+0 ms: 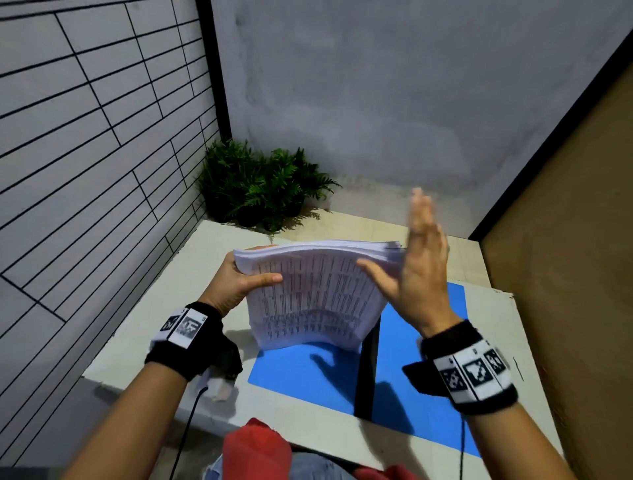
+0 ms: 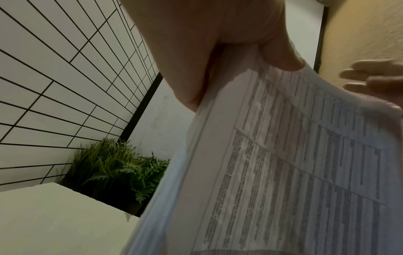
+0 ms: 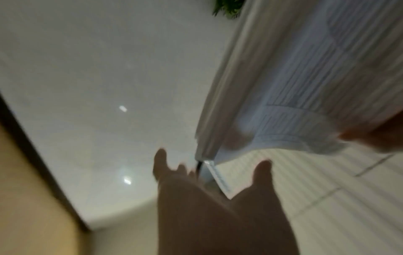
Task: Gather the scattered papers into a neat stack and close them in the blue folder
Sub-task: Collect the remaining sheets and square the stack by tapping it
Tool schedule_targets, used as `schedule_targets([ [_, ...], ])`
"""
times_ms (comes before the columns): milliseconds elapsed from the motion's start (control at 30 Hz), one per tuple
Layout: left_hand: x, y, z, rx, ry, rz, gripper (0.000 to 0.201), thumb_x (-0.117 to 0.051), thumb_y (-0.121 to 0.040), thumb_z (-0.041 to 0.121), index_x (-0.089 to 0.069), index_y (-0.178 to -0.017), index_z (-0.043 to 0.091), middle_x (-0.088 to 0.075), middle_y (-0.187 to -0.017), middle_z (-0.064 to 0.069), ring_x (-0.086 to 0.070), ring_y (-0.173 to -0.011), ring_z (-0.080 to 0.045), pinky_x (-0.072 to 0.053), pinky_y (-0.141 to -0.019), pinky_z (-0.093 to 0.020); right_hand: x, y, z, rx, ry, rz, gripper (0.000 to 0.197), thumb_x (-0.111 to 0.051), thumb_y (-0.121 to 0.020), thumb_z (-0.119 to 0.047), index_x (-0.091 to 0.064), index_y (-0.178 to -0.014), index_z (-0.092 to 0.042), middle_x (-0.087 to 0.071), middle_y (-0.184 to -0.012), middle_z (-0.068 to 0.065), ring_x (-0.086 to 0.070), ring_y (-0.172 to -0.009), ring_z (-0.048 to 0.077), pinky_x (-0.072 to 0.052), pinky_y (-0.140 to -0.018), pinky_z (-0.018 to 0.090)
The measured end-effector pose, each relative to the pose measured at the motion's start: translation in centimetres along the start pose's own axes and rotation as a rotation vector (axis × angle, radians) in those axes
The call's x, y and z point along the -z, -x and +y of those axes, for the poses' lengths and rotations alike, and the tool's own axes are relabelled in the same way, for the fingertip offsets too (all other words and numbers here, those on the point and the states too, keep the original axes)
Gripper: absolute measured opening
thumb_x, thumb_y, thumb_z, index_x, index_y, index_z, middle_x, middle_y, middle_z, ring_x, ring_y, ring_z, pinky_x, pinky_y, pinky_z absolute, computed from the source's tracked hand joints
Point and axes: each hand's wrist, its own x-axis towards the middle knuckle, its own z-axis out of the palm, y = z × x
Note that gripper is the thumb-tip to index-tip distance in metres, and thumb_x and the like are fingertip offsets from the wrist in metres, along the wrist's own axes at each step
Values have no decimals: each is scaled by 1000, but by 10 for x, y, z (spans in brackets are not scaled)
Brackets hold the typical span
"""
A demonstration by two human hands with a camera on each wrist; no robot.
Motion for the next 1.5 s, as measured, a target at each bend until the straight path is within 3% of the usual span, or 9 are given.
schedule_targets([
  [100,0,-2,0,7,-4,3,59,-84,-33,56,-73,-86,33,-75,-82,20,-67,-81,2,-52,-70,-13,4,10,3,105,379,-192,101,-69,-68,-56,-23,-143,-6,-19,-152,5,-13,-141,22,-20,-107,65],
  [233,-1,-1,-1,-4,-9,4,56,-83,-32,57,-73,-85,40,-74,-79,22,-67,-79,3,-52,-68,-12,18,7,1,27,394,-360,92,-43,-82,-62,-1,-148,-14,3,-158,5,14,-141,17,0,-113,60],
  [433,-1,-2,-3,7,-6,16,56,-82,-31,60,-73,-82,39,-74,-76,20,-67,-75,2,-53,-66,-13,19,11,2,38,341,-340,77,-39,-84,-53,-18,-145,-11,-22,-155,5,-23,-142,25,-23,-110,61],
  [567,-1,-2,-6,20,-4,33,56,-83,-30,59,-74,-79,34,-75,-75,17,-68,-73,0,-53,-65,-14,16,11,4,47,250,-343,67,-30,-88,-46,-18,-146,-14,-23,-154,1,-20,-143,22,-22,-111,56],
  [733,-1,-1,-4,34,13,31,55,-83,-30,59,-74,-78,35,-75,-73,18,-68,-72,1,-53,-64,-13,4,21,20,-294,-285,-121,67,-45,-93,-37,-10,-148,-19,-17,-156,-3,-11,-143,8,-18,-118,39],
  [867,-6,-1,-6,47,29,13,56,-84,-28,58,-74,-79,36,-75,-75,17,-69,-75,0,-53,-66,-14,-16,29,5,-575,-974,-132,99,-70,-63,-54,-20,-144,-25,-44,-138,-11,-48,-121,-5,-45,-100,22],
  [1033,-5,0,-7,52,45,10,58,-86,-28,54,-74,-81,33,-76,-79,16,-70,-79,-2,-54,-68,-16,-31,23,6,-613,-1073,-102,105,-80,-54,-47,-28,-141,-23,-51,-136,9,-53,-122,23,-45,-103,46],
  [1233,-2,-1,-8,53,23,6,59,-85,-30,55,-74,-83,32,-76,-81,15,-69,-82,-4,-56,-73,-19,-37,20,9,-593,-1058,-146,110,-81,-51,-47,-25,-142,-19,-54,-132,9,-56,-118,19,-49,-99,33],
  [1500,-3,-6,-8,29,22,80,69,-80,-34,63,-66,-92,27,-75,-79,18,-69,-79,1,-55,-70,-16,-38,8,24,-605,-999,-119,29,-65,-76,5,-62,-91,-19,-73,-75,-17,-65,-74,-6,-51,-72,16],
])
